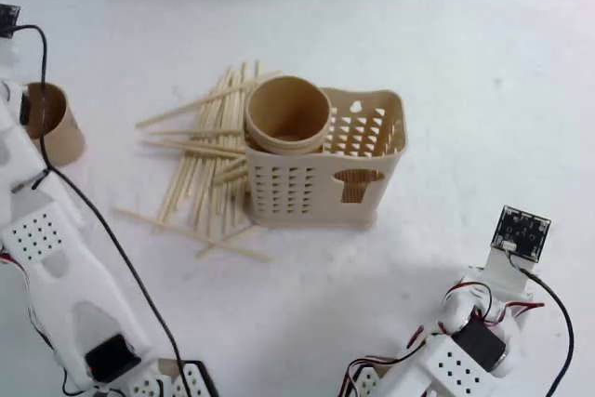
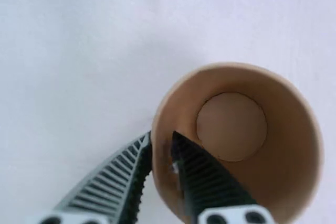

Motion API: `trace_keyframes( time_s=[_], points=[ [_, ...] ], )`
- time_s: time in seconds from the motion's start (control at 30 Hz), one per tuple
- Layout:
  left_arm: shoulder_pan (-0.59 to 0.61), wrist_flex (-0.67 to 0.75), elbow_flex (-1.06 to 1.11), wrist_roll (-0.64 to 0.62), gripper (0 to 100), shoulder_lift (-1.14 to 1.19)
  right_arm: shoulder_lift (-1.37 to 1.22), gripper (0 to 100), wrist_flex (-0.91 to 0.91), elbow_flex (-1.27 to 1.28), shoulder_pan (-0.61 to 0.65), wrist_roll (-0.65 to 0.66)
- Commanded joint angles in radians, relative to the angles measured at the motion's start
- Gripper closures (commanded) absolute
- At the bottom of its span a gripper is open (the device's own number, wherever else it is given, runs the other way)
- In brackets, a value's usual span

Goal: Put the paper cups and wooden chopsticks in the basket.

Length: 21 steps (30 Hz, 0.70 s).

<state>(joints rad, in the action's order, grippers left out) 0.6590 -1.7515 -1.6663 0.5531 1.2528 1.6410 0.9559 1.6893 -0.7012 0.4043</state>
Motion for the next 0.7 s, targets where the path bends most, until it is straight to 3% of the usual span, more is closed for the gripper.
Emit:
trace_keyframes(
  time_s=[0.0,0.17,0.27,0.4,0.67],
  points=[
    [-0.088,-0.028,0.006,-0.170,87,0.025,0.004,95.4,-0.013,0.006,-0.004,-0.008],
    [-0.104,-0.023,0.011,-0.265,88,0.033,0.004,95.4,-0.013,0.006,-0.004,-0.008],
    [-0.116,-0.023,0.012,-0.270,88,0.036,0.004,95.4,-0.013,0.006,-0.004,-0.008],
    [-0.119,-0.020,0.002,-0.270,98,0.058,0.004,95.4,-0.013,0.006,-0.004,-0.008],
    [-0.120,-0.029,-0.005,-0.270,98,-0.068,0.004,95.4,-0.013,0.006,-0.004,-0.008]
  ],
)
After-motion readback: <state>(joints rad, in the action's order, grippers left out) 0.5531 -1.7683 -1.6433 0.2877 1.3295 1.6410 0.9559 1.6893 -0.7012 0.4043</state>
